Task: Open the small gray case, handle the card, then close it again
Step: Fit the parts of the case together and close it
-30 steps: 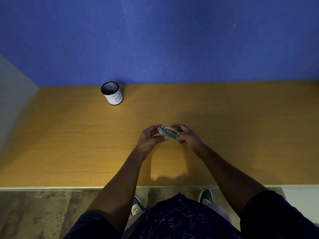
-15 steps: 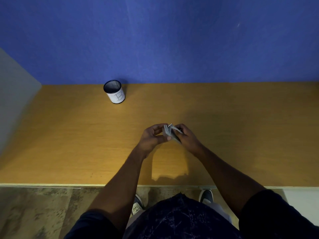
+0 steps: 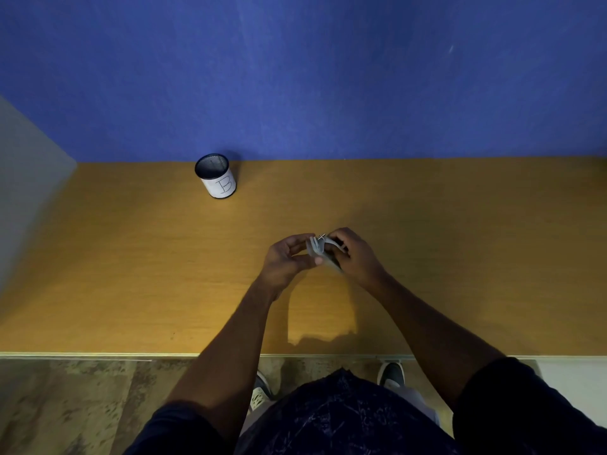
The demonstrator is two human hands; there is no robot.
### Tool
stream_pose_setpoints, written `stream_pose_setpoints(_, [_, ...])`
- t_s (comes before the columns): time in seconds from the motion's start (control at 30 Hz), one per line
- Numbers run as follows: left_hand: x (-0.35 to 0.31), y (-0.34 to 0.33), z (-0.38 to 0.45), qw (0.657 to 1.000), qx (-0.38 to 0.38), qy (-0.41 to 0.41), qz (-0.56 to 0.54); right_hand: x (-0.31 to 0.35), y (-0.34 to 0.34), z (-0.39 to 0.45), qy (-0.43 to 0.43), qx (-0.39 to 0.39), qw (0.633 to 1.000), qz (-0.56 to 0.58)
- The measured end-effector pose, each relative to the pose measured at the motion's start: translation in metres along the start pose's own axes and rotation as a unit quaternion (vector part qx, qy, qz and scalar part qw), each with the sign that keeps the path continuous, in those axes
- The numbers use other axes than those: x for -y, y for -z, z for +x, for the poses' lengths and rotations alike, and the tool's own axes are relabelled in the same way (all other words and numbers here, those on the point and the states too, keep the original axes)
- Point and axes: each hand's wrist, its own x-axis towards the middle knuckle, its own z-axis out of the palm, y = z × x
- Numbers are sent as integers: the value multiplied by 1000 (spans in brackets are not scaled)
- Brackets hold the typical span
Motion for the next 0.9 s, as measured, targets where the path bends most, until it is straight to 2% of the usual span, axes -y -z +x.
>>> stream_pose_setpoints(0.1, [-2, -1, -1, 1000, -12, -4, -1, -1, 1, 1, 35, -3, 999, -33])
stream_pose_setpoints(0.2, [-5, -1, -2, 1000, -13, -13, -13, 3, 0, 2, 48, -47, 997, -43])
stream_pose_setpoints(0.33, [-7, 2, 1, 1000, -14, -12, -17, 6, 1, 4, -8, -123, 992, 18])
stream_pose_setpoints(0.4, [-5, 5, 2, 1000, -20, -16, -15, 4, 4, 4, -16, -139, 990, 6])
stream_pose_setpoints(0.47, [-5, 7, 3, 999, -27, -16, -15, 2, 7, 4, 9, -128, 991, -28])
stream_pose_setpoints(0.6, [-5, 6, 5, 1000, -16, -9, -6, -1, 3, 2, 64, -46, 993, -88])
stream_pose_setpoints(0.9, [-7, 5, 3, 1000, 3, -5, -1, 4, 2, 2, 65, -47, 994, -78])
